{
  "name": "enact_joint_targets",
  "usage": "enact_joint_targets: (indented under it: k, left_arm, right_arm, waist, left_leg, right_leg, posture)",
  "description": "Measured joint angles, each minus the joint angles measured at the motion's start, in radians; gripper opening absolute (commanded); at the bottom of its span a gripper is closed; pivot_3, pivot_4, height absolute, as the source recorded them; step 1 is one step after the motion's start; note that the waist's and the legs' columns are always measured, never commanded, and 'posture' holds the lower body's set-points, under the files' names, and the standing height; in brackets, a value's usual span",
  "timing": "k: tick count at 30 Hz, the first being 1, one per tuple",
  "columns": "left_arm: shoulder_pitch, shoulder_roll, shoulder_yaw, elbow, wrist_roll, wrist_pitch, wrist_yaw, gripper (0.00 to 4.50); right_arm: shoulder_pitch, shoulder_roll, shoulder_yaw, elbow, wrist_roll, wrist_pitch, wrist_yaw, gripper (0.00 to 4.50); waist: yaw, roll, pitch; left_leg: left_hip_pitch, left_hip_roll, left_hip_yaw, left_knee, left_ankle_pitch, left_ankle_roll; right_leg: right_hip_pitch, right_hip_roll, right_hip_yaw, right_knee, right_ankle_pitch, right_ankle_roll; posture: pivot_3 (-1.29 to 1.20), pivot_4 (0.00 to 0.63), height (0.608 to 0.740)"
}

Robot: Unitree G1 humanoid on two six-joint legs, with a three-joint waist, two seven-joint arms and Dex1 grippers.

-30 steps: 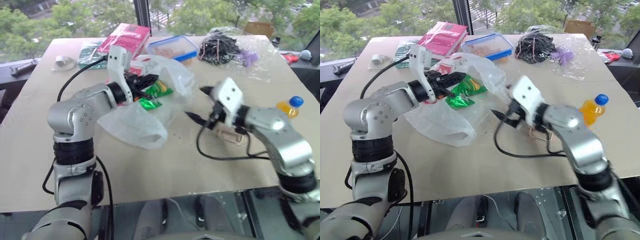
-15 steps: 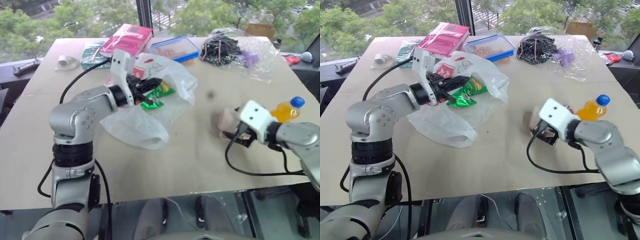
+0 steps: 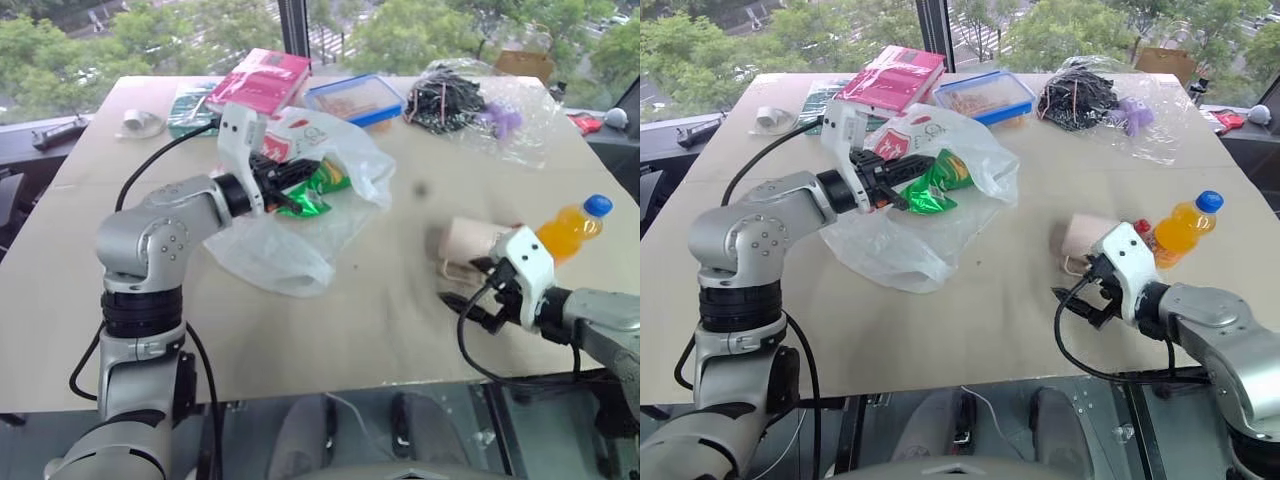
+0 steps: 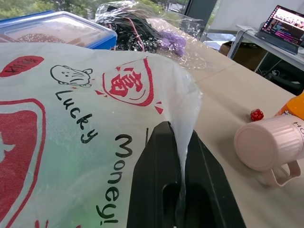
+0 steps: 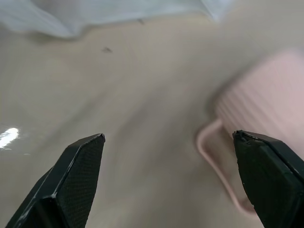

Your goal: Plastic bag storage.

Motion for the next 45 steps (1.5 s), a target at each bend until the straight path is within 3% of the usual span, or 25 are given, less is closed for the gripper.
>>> enact_joint_targets:
  k: [7, 9, 10, 15, 17, 25, 34, 38, 45]
  left_arm:
    - [-0.002, -0.002, -0.001, 0.004, 0.001, -0.006, 0.0, 0.0]
    - [-0.003, -0.003, -0.001, 0.004, 0.002, -0.006, 0.001, 0.0]
    - [-0.003, -0.003, -0.001, 0.004, 0.002, -0.006, 0.001, 0.0]
    - [-0.003, -0.003, -0.001, 0.004, 0.003, -0.006, 0.008, 0.0]
    - [-0.003, -0.003, -0.001, 0.004, 0.002, -0.006, 0.008, 0.0]
    - [-0.011, -0.004, 0.0, 0.006, -0.001, -0.006, 0.012, 0.0]
    - [-0.058, -0.009, 0.009, 0.039, -0.022, 0.03, 0.02, 0.0]
    - [-0.077, -0.004, 0.034, 0.04, -0.053, 0.06, 0.02, 0.0]
    - [-0.091, 0.043, 0.084, -0.024, -0.185, 0.184, -0.01, 0.0]
  right_arm:
    - [-0.018, -0.001, 0.126, 0.157, -0.075, -0.095, -0.064, 4.49]
    - [-0.035, -0.003, 0.176, 0.224, -0.112, -0.152, -0.072, 3.49]
    - [-0.035, -0.003, 0.183, 0.234, -0.12, -0.162, -0.073, 3.33]
    - [-0.053, -0.119, 0.306, 0.308, -0.245, -0.376, -0.028, 0.63]
    - [-0.064, -0.144, 0.34, 0.329, -0.294, -0.446, -0.013, 0.04]
    - [-0.12, -0.172, 0.393, 0.373, -0.389, -0.656, 0.082, 0.04]
    - [-0.378, 0.011, 0.417, 0.243, -0.22, -0.586, 0.208, 0.04]
    - [-0.491, 0.113, 0.538, 0.34, -0.219, -0.581, 0.261, 0.04]
    - [-0.631, 0.269, 0.657, 0.735, -0.344, -0.773, 0.289, 0.04]
  waist:
    - [0.001, 0.0, 0.0]
    - [0.001, 0.0, 0.0]
    - [0.001, 0.0, 0.0]
    - [0.001, 0.0, 0.0]
    - [0.001, 0.0, 0.0]
    - [-0.003, 0.0, 0.0]
    - [-0.006, -0.001, 0.0]
    - [-0.013, 0.0, 0.0]
    - [-0.022, 0.0, 0.0]
  left_leg:
    - [0.0, -0.001, 0.0, 0.0, 0.0, 0.0]
    - [0.0, -0.001, 0.0, 0.0, 0.0, 0.0]
    - [0.0, -0.001, 0.0, 0.0, 0.0, 0.0]
    - [0.0, -0.001, 0.001, 0.0, 0.0, 0.0]
    - [0.0, -0.001, 0.001, 0.0, 0.0, 0.0]
    - [0.0, -0.001, 0.001, 0.0, 0.0, 0.0]
    - [0.0, 0.0, -0.001, 0.0, 0.0, 0.0]
    - [0.0, 0.0, -0.001, 0.001, 0.0, 0.0]
    - [0.0, -0.001, -0.001, 0.0, 0.0, -0.001]
  right_leg:
    - [0.0, 0.0, 0.0, 0.0, 0.0, 0.0]
    - [0.0, 0.0, 0.0, 0.0, 0.0, 0.0]
    - [0.0, 0.0, 0.0, 0.0, 0.0, 0.0]
    - [0.0, 0.0, 0.0, 0.0, 0.0, 0.0]
    - [0.0, 0.0, 0.0, 0.0, 0.0, 0.0]
    - [0.0, 0.001, 0.0, 0.0, 0.0, 0.0]
    - [0.0, 0.0, -0.001, 0.0, 0.0, 0.0]
    - [0.0, 0.0, -0.001, 0.0, 0.0, 0.0]
    - [0.0, 0.0, -0.001, 0.001, 0.0, 0.0]
  posture:
    - [0.0, 0.15, 0.74]
    - [0.0, 0.15, 0.74]
    - [0.0, 0.15, 0.74]
    - [0.0, 0.15, 0.74]
    - [0.0, 0.15, 0.74]
    - [0.0, 0.15, 0.74]
    - [0.0, 0.15, 0.74]
    - [0.0, 0.15, 0.74]
    - [0.0, 0.15, 0.74]
